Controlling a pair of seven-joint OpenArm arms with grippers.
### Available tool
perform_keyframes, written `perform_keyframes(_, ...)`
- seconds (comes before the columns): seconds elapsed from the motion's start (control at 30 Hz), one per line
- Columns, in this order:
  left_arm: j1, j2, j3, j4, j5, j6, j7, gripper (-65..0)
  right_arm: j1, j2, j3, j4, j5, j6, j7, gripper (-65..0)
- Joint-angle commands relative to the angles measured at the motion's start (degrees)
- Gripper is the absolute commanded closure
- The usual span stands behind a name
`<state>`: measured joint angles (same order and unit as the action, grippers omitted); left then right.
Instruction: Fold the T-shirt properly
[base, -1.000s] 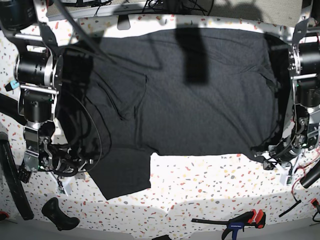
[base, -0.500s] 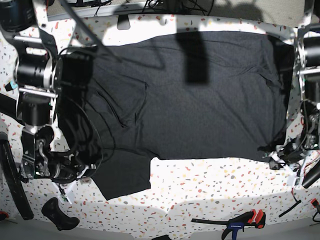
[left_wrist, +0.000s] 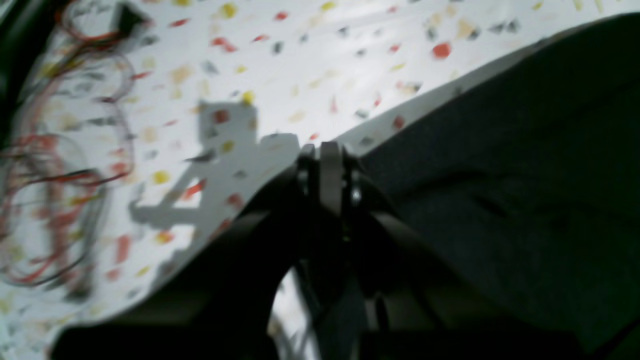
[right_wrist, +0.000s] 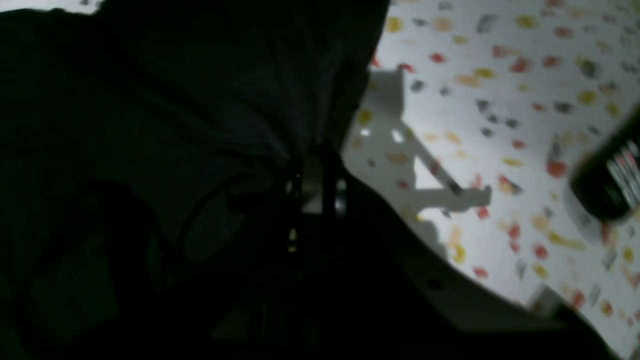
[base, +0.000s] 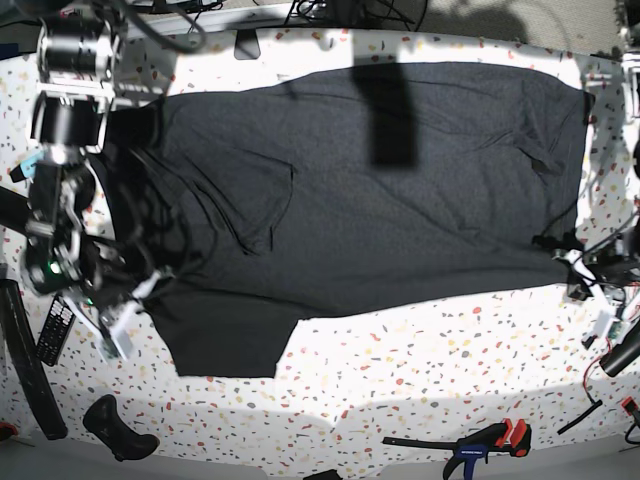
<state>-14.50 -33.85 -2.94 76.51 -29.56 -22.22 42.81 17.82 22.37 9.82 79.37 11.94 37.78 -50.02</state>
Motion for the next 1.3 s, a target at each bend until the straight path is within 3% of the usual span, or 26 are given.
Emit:
perform_keyframes(0.0,-0.52,-1.57,-0.46,2.69,-0.76,0.15,-0.09,0.0,0.22,1.33,0.87,2.16,0.31,-0.11,0.85,0.0)
perform_keyframes(0.2,3.43,-3.39,-0.46,10.43,-0.50,0.15,3.58,0.0,-4.76,3.41,5.62,7.56,1.05,-0.24,0.81,0.0)
perform_keyframes(0.4,3.76,-4.83,-0.46,11.39,-0.52,0.17,6.99,0.0,-5.62,5.20,11.28,9.49,6.67,-0.11,-1.90,0.0)
perform_keyframes(0.77,4.22,-5.25,-0.46,11.41,-0.79,0.15,15.78,0.0,-5.92,6.38,12.00,9.51,8.28,-0.02,-7.74,0.0)
perform_keyframes(0.97,6.51,-5.20,-0.44,11.47,-2.12,0.09,16.79,0.0,-10.45,6.34,12.02,9.51,11.28,1.33,-7.17,0.0)
perform_keyframes(1.27,11.63,-5.25,-0.46,11.67,-2.01,-0.11,15.93,0.0,-12.59,6.32,12.02,9.51,10.97,1.31,-6.16,0.0)
